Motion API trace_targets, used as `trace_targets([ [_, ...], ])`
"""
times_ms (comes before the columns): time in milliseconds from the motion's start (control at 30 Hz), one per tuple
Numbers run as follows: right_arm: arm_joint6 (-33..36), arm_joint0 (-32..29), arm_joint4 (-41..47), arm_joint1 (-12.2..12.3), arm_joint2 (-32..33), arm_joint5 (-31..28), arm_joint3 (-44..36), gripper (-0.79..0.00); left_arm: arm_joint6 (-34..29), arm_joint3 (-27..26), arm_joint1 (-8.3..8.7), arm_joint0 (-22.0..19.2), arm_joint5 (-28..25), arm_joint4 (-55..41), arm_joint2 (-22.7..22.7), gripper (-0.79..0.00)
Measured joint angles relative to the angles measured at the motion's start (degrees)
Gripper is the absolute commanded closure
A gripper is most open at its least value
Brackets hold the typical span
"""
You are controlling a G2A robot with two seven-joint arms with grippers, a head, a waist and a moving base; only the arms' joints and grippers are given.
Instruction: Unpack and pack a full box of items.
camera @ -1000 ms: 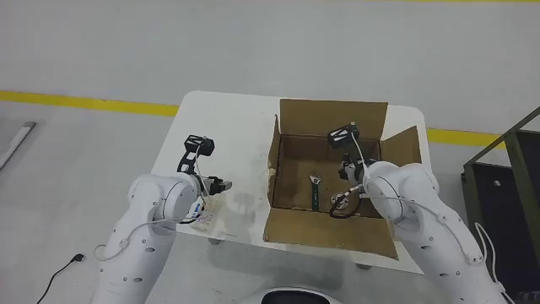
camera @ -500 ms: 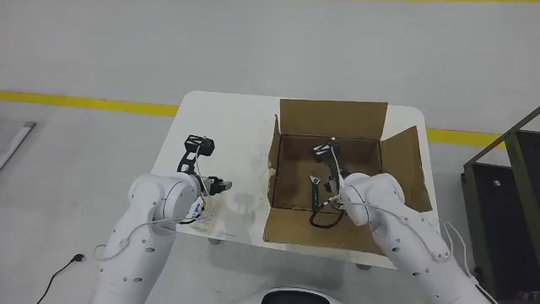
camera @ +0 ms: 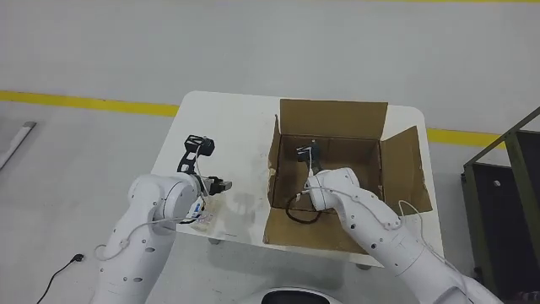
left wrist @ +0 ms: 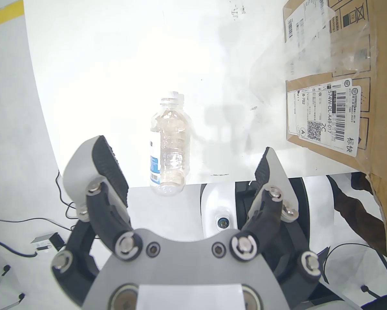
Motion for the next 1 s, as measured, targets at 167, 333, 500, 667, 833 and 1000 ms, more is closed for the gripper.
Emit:
trace_targets([
  [167, -0.4, 0.5, 0.6, -0.5, 1.2, -0.2, 2.8, -0.129, 0.0, 0.0, 0.0, 0.0, 0.0, 0.0, 0.0, -0.785],
  [333, -0.2, 0.4, 0.8, -0.9, 2.0, -1.2, 4.0, -0.292, 0.0, 0.0, 0.0, 0.0, 0.0, 0.0, 0.0, -0.785],
  [500, -0.1, 0.2, 0.6, -1.4, 2.1, -1.5, 4.7, -0.336, 0.0, 0.0, 0.0, 0.0, 0.0, 0.0, 0.0, -0.785],
  [667, -0.8, 0.4, 1.5, -2.1, 2.2, -2.5, 7.0, -0.36, 0.0, 0.0, 0.0, 0.0, 0.0, 0.0, 0.0, -0.785],
  [833, -1.8, 1.2, 3.0, -3.0, 2.0, -3.4, 9.9, -0.376, 0.0, 0.0, 0.0, 0.0, 0.0, 0.0, 0.0, -0.785],
  [1000, -2.6, 2.0, 4.2, -4.0, 1.7, -4.0, 12.7, -0.372, 0.0, 0.0, 0.0, 0.0, 0.0, 0.0, 0.0, -0.785],
])
